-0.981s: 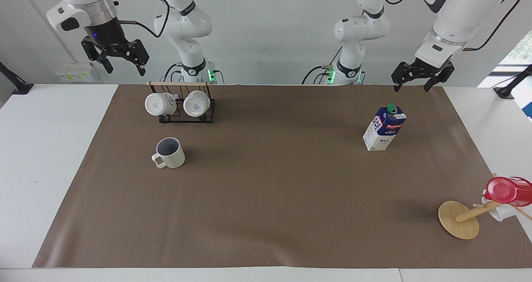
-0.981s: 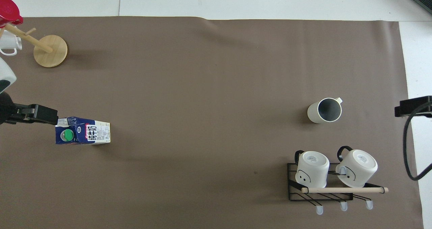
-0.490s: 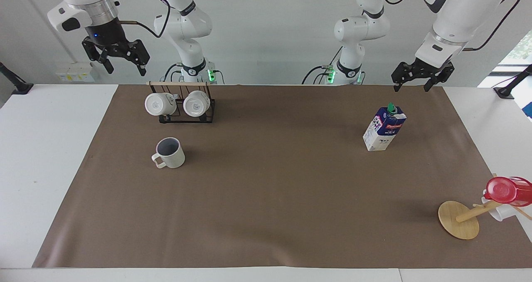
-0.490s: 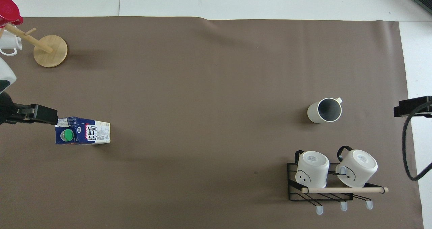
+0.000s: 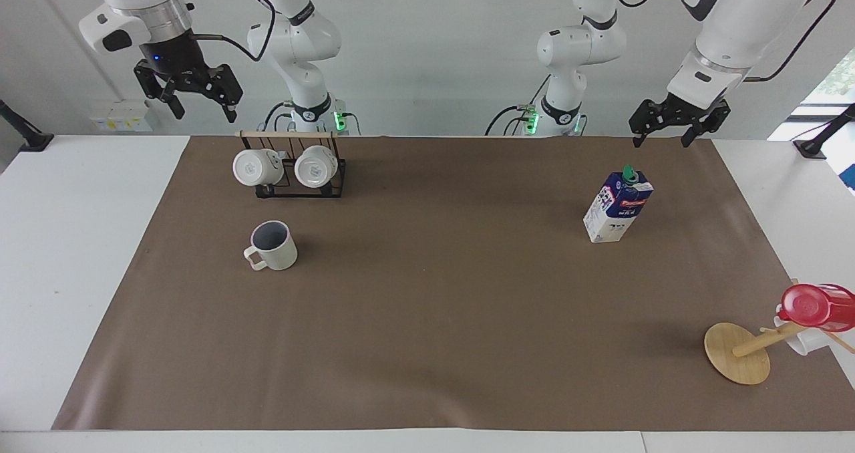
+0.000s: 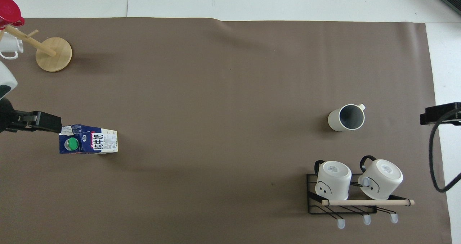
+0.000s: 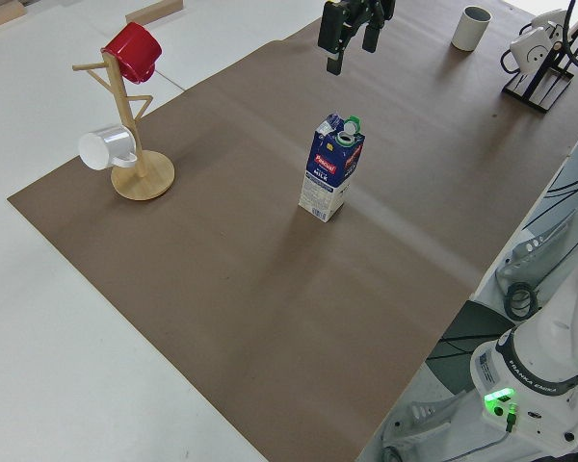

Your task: Place cup and milk on table

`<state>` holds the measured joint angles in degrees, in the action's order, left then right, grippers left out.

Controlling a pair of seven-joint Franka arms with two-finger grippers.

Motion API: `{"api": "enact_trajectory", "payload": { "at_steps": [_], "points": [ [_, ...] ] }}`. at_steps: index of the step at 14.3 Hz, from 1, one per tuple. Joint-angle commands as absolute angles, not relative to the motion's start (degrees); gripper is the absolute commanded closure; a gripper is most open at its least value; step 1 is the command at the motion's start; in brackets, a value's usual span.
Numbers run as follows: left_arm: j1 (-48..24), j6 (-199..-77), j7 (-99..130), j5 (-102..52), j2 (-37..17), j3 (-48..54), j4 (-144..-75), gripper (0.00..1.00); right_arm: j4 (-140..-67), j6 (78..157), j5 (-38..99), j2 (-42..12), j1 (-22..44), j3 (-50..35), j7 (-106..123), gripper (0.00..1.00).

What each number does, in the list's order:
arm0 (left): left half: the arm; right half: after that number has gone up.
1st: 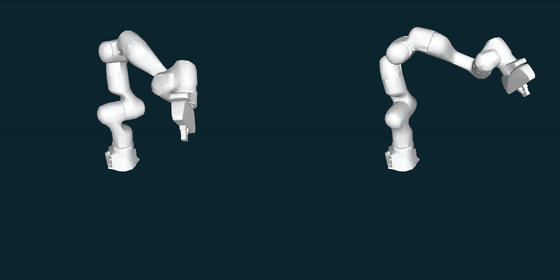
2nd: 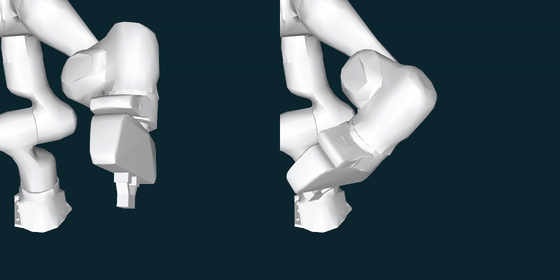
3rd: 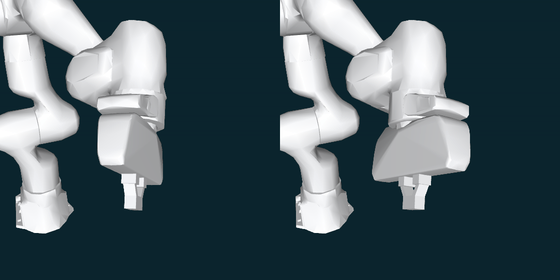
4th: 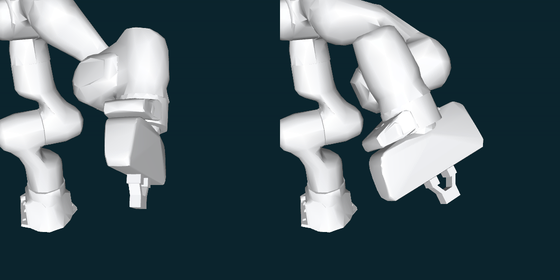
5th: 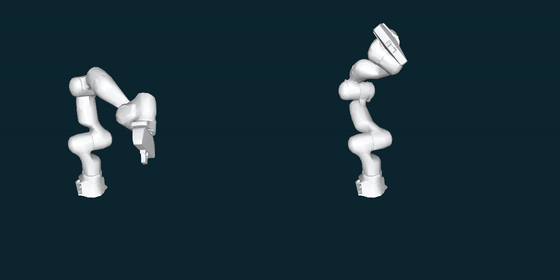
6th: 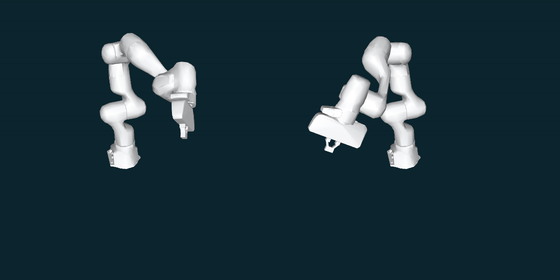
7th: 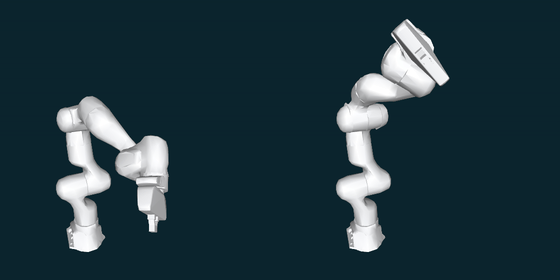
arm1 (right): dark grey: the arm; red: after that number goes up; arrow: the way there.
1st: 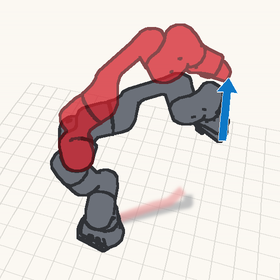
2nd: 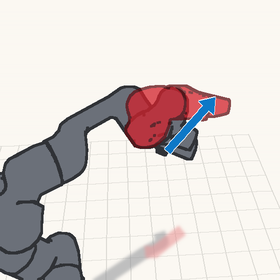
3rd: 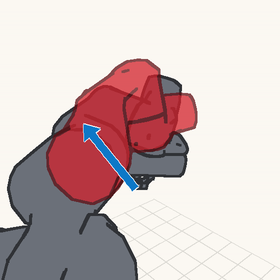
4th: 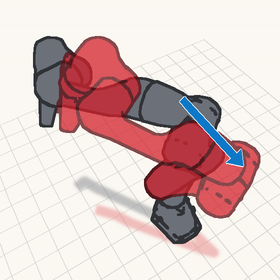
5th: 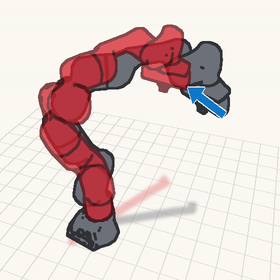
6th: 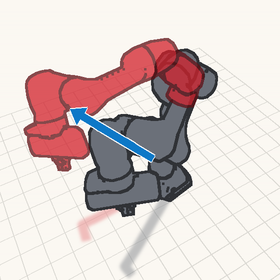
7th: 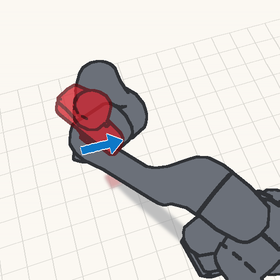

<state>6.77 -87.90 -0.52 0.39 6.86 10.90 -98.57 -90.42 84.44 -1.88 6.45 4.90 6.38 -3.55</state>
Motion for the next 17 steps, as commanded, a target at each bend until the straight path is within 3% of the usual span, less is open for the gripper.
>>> {"api": "enact_trajectory", "payload": {
  "at_steps": [1, 6, 10, 14, 17],
  "points": [
    [7.2, -87.0, -0.1, 0.8, 7.1, 11.2, -97.9, 0.00, -91.1, 84.4, -1.6, 6.9, 4.8, 6.3, -3.3, 0.00],
    [7.2, -86.9, -0.1, 0.8, 7.2, 11.2, -97.9, 0.00, -92.0, 84.6, -1.8, 6.7, 5.1, 6.2, -3.6, 0.00],
    [7.2, -86.9, -0.1, 0.8, 7.2, 11.2, -97.9, 0.00, -97.1, 92.0, -1.8, 6.3, 8.5, 6.1, -7.4, 0.00],
    [7.2, -87.0, -0.2, 0.8, 7.2, 11.2, -97.9, 0.00, -101.3, 100.4, -1.8, 3.3, 9.6, 6.1, -9.1, 0.00],
    [7.2, -87.0, -0.2, 0.8, 7.1, 11.2, -97.9, 0.00, -101.5, 105.3, -1.7, -2.1, 9.8, 6.1, -12.1, 0.00]
  ]
}}
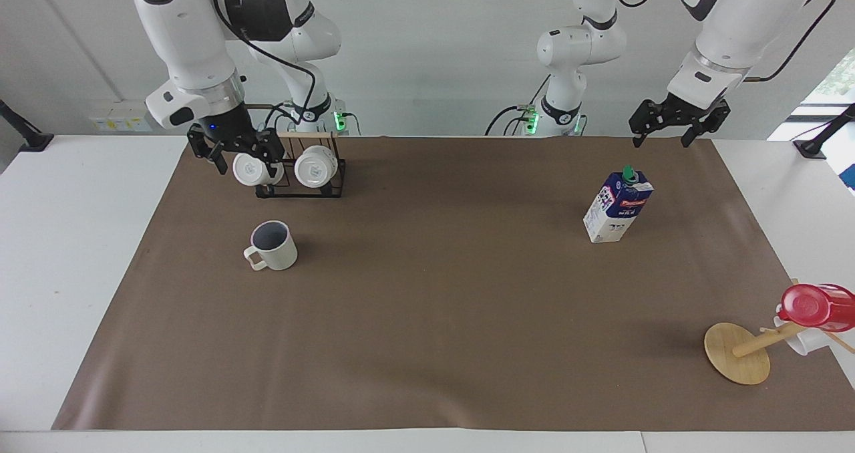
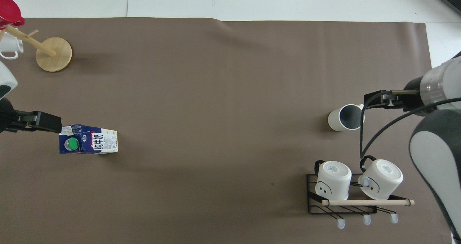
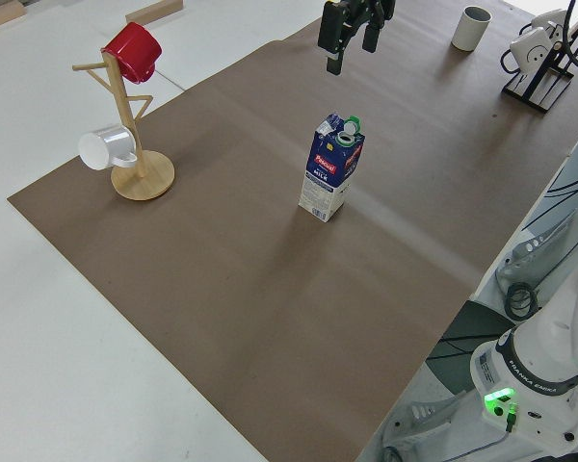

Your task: Place cup and milk on table

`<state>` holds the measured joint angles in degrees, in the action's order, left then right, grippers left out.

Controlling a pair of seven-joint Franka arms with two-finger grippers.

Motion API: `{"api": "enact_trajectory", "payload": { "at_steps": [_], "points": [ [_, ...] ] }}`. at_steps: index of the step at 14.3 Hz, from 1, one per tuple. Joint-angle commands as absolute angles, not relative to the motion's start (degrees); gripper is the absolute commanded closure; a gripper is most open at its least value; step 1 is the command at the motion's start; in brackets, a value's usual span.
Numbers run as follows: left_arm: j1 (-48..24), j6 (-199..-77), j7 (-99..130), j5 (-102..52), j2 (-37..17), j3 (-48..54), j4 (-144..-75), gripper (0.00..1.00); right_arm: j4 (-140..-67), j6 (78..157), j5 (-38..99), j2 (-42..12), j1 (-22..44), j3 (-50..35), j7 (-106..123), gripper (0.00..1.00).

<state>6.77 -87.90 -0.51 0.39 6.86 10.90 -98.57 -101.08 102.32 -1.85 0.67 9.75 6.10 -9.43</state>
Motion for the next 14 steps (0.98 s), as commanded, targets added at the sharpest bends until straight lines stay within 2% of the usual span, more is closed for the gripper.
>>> {"api": "enact_trajectory", "payload": {
  "at_steps": [1, 3, 8, 14],
  "points": [
    [7.2, -87.0, -0.1, 0.8, 7.1, 11.2, -97.9, 0.00, -101.8, 106.5, -1.7, -3.8, 10.5, 6.0, -13.6, 0.00],
    [7.2, -87.0, -0.1, 0.8, 7.2, 11.2, -97.9, 0.00, -103.7, 110.9, -1.6, -6.3, 10.8, 6.0, -16.2, 0.00],
    [7.2, -87.0, -0.1, 0.8, 7.1, 11.2, -97.9, 0.00, -113.8, 124.0, -0.4, -7.6, 11.3, 6.0, -17.1, 0.00],
    [7.2, -87.0, -0.1, 0.8, 7.2, 11.2, -97.9, 0.00, -119.4, 129.4, 0.1, -8.0, 10.5, 6.0, -16.6, 0.00]
  ]
}}
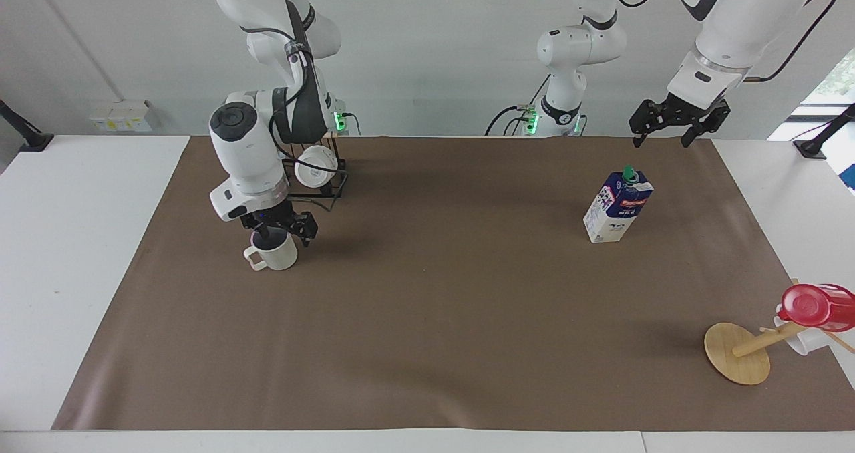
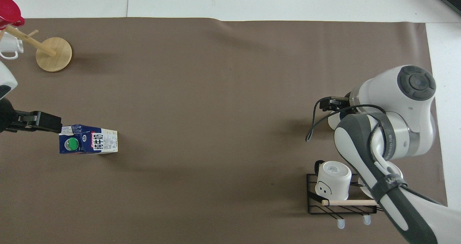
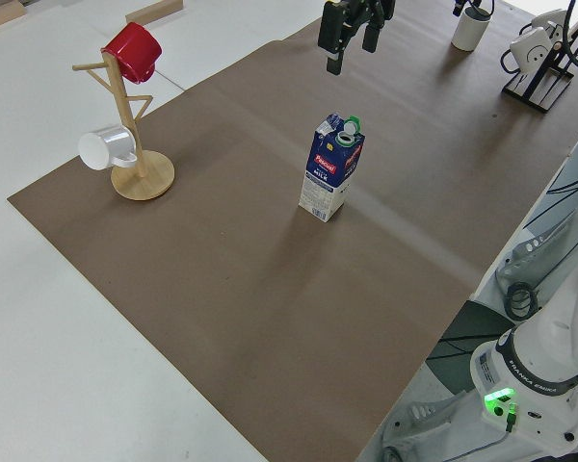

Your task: Place cup and milk on table

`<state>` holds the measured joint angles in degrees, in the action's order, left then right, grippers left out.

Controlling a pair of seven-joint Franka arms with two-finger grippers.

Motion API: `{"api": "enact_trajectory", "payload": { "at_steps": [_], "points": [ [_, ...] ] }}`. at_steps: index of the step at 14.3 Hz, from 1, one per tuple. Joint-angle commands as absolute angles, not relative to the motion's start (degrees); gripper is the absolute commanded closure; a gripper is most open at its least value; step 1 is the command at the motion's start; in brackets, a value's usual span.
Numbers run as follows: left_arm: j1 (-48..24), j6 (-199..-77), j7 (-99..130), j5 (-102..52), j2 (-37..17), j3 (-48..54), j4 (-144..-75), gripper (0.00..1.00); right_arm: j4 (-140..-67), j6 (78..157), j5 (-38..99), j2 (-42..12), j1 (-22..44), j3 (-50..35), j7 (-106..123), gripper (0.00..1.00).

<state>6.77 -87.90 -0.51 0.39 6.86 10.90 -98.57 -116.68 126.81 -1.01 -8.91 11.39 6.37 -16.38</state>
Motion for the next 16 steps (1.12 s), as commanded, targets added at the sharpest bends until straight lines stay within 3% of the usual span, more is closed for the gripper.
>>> {"api": "enact_trajectory", "payload": {
  "at_steps": [1, 6, 8, 9, 12, 13, 15, 16],
  "points": [
    [7.2, -87.0, -0.1, 0.8, 7.1, 11.2, -97.9, 0.00, -119.4, 130.0, 0.2, -8.7, 10.5, 6.0, -16.5, 0.00],
    [7.2, -87.1, -0.1, 0.8, 7.1, 11.2, -97.9, 0.00, -119.5, 132.5, 0.3, -10.5, 9.2, 6.0, -16.5, 0.00],
    [7.2, -87.0, -0.1, 0.8, 7.1, 11.2, -97.9, 0.00, -119.5, 132.4, 0.4, -10.5, 9.3, 6.0, -16.7, 0.49],
    [7.2, -87.1, -0.1, 0.8, 7.2, 11.2, -97.9, 0.00, -119.5, 132.2, 0.4, -10.4, 9.3, 6.0, -16.9, 0.64],
    [7.2, -87.2, -0.2, 0.8, 7.1, 11.2, -97.9, 0.00, -119.6, 131.6, 1.7, -10.2, 9.8, 5.9, -16.6, 0.67],
    [7.2, -87.2, -0.3, 0.8, 7.1, 11.2, -97.9, 0.00, -119.7, 131.3, 1.8, -10.1, 10.0, 5.9, -16.5, 0.72],
    [7.2, -87.3, -0.2, 0.8, 7.2, 11.2, -97.9, 0.00, -119.6, 131.2, 1.8, -10.3, 9.9, 5.9, -15.7, 1.00],
    [7.2, -87.3, -0.2, 0.8, 7.1, 11.2, -97.9, 0.00, -119.6, 131.1, 1.8, -10.3, 9.8, 5.9, -15.6, 1.00]
  ]
}}
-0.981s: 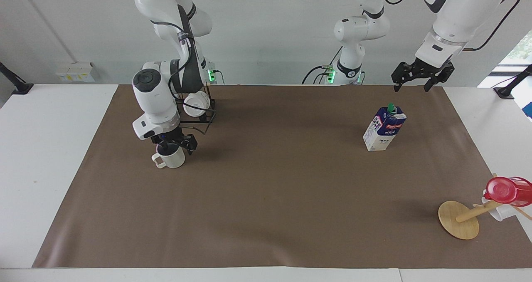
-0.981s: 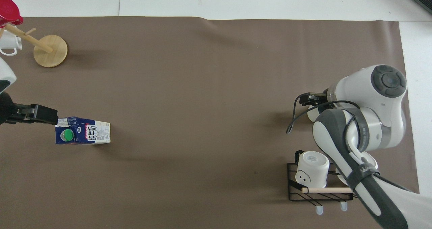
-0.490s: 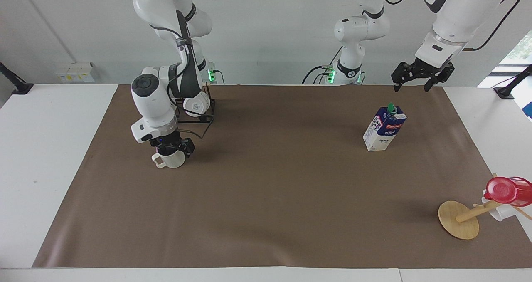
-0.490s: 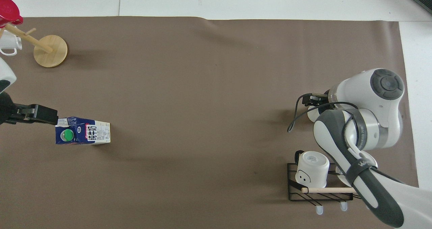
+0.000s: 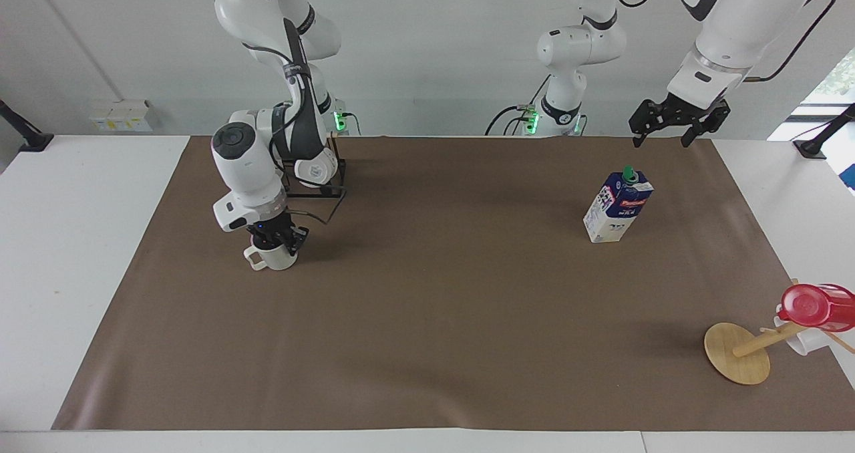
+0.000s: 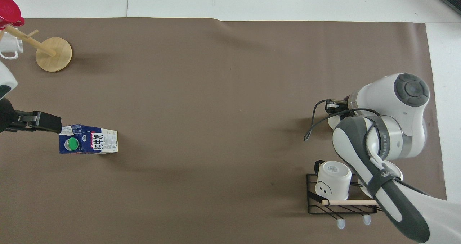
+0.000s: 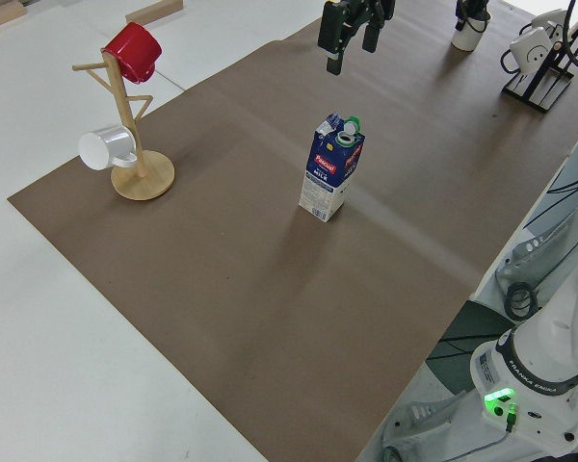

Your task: Place cup and milk on table

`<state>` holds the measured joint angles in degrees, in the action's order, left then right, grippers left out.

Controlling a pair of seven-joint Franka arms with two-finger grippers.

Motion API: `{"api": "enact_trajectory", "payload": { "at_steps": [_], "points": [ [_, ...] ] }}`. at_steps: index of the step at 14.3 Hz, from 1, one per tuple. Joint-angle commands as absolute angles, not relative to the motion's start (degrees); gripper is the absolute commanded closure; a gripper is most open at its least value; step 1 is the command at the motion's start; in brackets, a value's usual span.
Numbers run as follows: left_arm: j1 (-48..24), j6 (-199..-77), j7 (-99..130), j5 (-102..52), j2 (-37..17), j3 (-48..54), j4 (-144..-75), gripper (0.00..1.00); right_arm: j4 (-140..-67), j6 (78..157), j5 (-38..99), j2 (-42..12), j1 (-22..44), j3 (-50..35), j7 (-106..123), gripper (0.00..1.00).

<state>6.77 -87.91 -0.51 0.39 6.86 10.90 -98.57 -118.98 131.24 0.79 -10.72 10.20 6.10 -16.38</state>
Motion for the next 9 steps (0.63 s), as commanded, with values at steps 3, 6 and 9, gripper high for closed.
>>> {"api": "enact_trajectory", "payload": {
  "at_steps": [3, 6, 9],
  "points": [
    [7.2, -87.3, 0.0, 0.8, 7.1, 11.2, -97.9, 0.00, -119.5, 131.1, 1.8, -10.3, 9.8, 5.9, -14.4, 1.00],
    [7.2, -87.2, 0.0, 0.8, 7.1, 11.2, -97.9, 0.00, -119.4, 131.2, 1.8, -10.3, 9.9, 5.9, -14.9, 1.00],
    [7.2, -87.3, -0.1, 0.8, 7.2, 11.2, -97.9, 0.00, -117.3, 131.0, 3.2, -9.7, 10.0, 5.9, -19.0, 1.00]
  ]
}}
